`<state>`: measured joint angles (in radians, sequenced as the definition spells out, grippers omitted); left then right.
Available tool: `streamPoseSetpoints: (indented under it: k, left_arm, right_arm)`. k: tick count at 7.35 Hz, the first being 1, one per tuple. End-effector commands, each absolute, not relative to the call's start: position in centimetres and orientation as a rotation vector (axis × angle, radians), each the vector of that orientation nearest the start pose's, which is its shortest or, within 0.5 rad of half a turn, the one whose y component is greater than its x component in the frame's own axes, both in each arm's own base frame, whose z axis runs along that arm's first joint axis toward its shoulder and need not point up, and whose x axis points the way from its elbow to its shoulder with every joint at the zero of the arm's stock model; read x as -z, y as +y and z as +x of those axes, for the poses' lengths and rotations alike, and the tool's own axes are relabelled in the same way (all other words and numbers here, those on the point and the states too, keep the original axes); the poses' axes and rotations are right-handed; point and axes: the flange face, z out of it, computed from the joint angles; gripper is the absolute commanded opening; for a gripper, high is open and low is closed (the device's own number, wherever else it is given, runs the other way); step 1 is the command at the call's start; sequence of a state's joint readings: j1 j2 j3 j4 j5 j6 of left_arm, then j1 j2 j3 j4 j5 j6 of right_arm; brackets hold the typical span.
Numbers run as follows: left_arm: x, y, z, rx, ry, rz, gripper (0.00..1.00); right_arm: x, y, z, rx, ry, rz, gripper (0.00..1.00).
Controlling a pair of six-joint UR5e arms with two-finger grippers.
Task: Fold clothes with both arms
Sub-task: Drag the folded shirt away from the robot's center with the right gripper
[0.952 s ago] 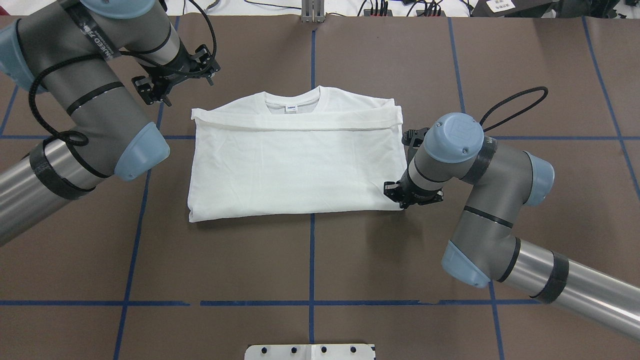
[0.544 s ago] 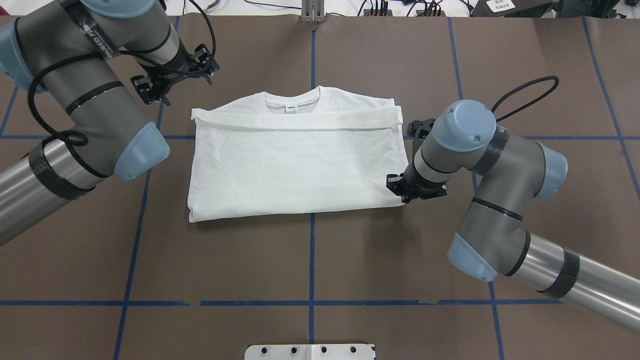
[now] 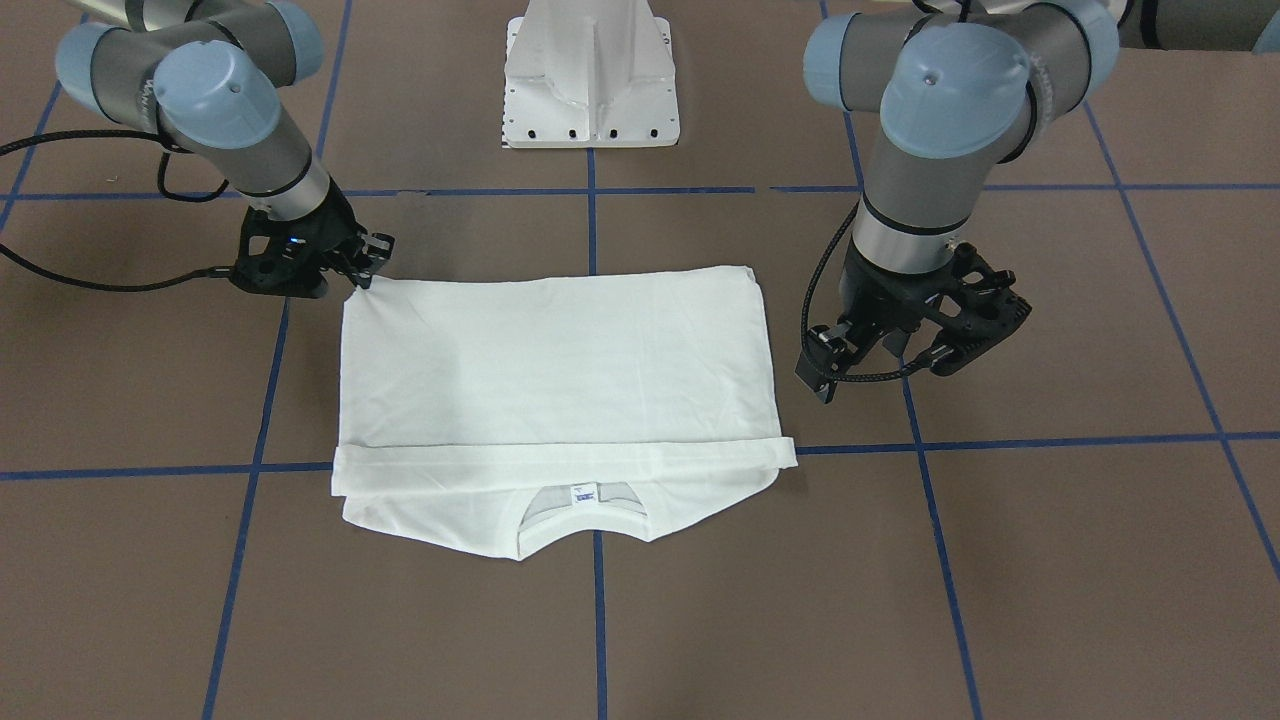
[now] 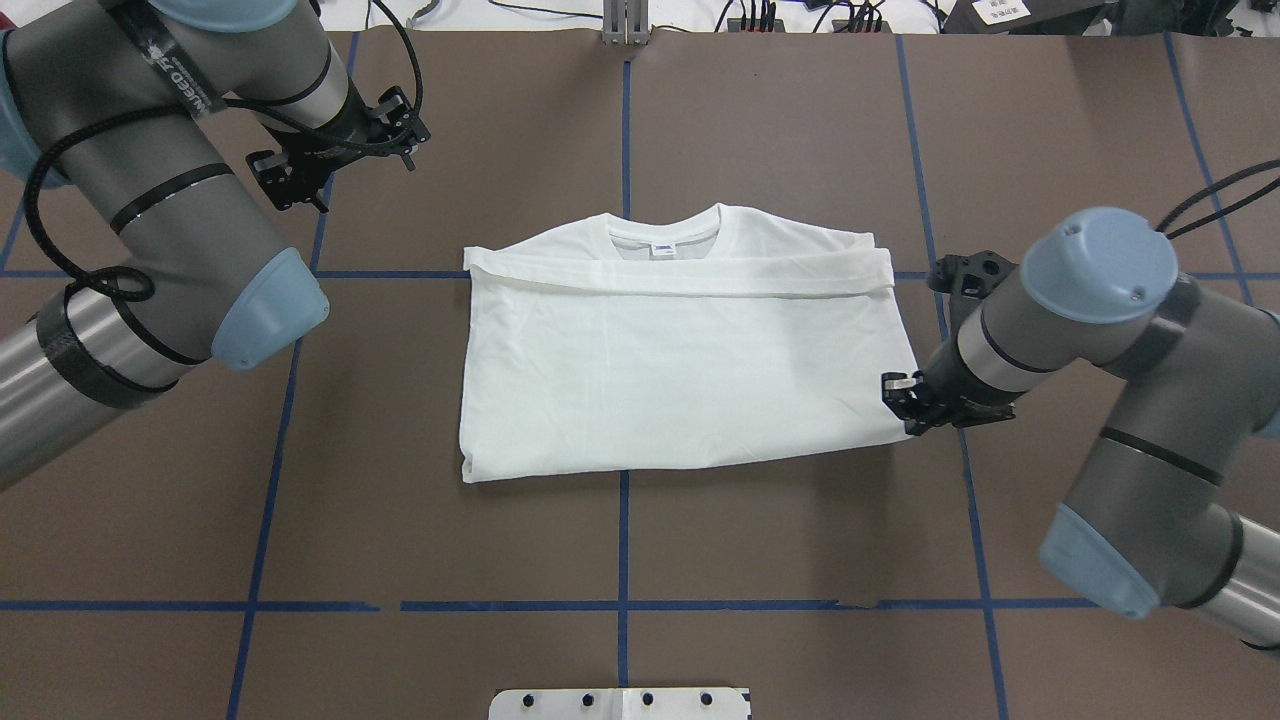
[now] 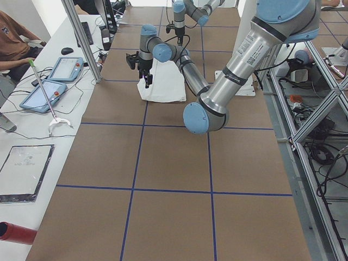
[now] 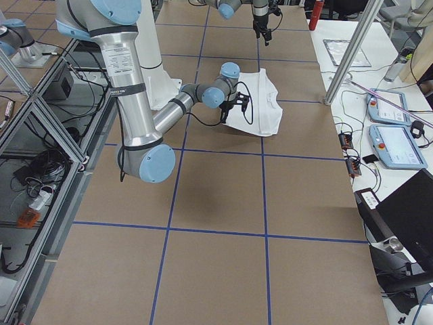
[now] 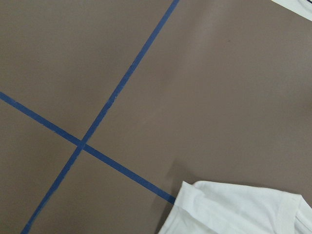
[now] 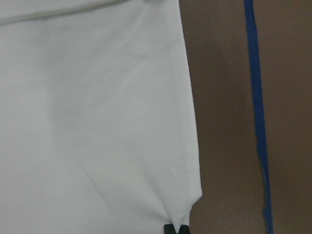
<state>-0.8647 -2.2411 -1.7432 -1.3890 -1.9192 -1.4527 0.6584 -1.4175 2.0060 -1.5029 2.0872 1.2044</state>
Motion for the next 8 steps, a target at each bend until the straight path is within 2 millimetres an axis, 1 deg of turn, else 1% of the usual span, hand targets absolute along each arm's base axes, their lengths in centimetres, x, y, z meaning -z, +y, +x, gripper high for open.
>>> streamPoseSetpoints:
  k: [1, 2, 3, 4, 5, 6, 7, 8]
  left_arm:
    - [-21.7, -56.9, 35.2, 0.608, 0.732, 0.04, 0.99]
    - [-21.9, -56.8, 35.2, 0.608, 0.729, 0.04, 0.99]
    - [-21.7, -56.7, 35.1, 0.607, 0.734, 0.043, 0.99]
    - [-21.6, -56.6, 35.0, 0.606, 0.736, 0.044, 0.99]
    - [-21.7, -56.4, 35.1, 0.605, 0.736, 0.043, 0.99]
    - [-21.2, -55.6, 35.2, 0.594, 0.75, 0.046, 0.99]
    - [-21.7, -54.8, 35.3, 0.585, 0.75, 0.043, 0.99]
    - [-21.5, -54.3, 35.9, 0.57, 0.755, 0.04, 0.99]
  right_arm:
    - [-38.3, -31.7, -32.8, 0.004, -0.801, -0.156, 0.0]
    - [-36.6, -26.0, -34.3, 0.129, -0.82, -0.2, 0.0]
    - [-35.7, -20.4, -35.6, 0.256, -0.82, -0.251, 0.0]
    - [-34.9, -16.3, -37.4, 0.337, -0.817, -0.301, 0.0]
    - [-34.3, -13.0, -38.5, 0.387, -0.811, -0.339, 0.0]
    - [-34.4, -11.2, -39.1, 0.427, -0.801, -0.358, 0.0]
    - [-34.7, -10.3, -39.5, 0.442, -0.789, -0.369, 0.81]
    - [-34.7, -10.3, -39.7, 0.438, -0.787, -0.336, 1.0]
